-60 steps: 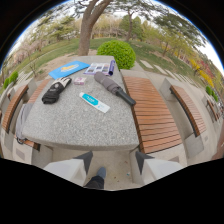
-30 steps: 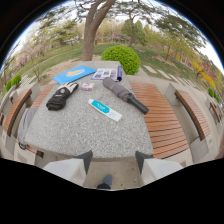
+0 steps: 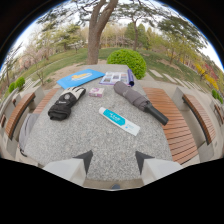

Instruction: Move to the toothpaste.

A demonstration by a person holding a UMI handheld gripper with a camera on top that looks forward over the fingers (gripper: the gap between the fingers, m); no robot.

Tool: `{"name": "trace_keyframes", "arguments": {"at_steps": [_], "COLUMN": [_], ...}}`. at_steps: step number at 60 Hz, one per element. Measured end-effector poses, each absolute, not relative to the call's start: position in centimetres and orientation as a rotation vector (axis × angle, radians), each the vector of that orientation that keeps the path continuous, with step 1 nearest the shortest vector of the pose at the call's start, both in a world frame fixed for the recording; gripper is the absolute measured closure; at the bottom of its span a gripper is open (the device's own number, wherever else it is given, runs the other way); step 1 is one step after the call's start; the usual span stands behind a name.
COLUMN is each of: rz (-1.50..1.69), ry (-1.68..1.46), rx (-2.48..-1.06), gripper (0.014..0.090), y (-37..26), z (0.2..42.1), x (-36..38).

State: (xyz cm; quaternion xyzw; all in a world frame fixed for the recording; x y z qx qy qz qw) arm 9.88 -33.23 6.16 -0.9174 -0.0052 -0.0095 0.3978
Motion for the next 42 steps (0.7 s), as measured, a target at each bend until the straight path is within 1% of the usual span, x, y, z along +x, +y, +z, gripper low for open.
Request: {"name": "trace_keyframes", "arguments": {"at_steps": [27, 42], "rz": [0.025, 0.054], "ry": [0.042, 0.034], "rx": [-2.251, -2.259], "gripper": [0.02, 0.02], "y": [-20.9, -18.6], "z": [3.4, 2.9], "x": [10.6, 10.3]}}
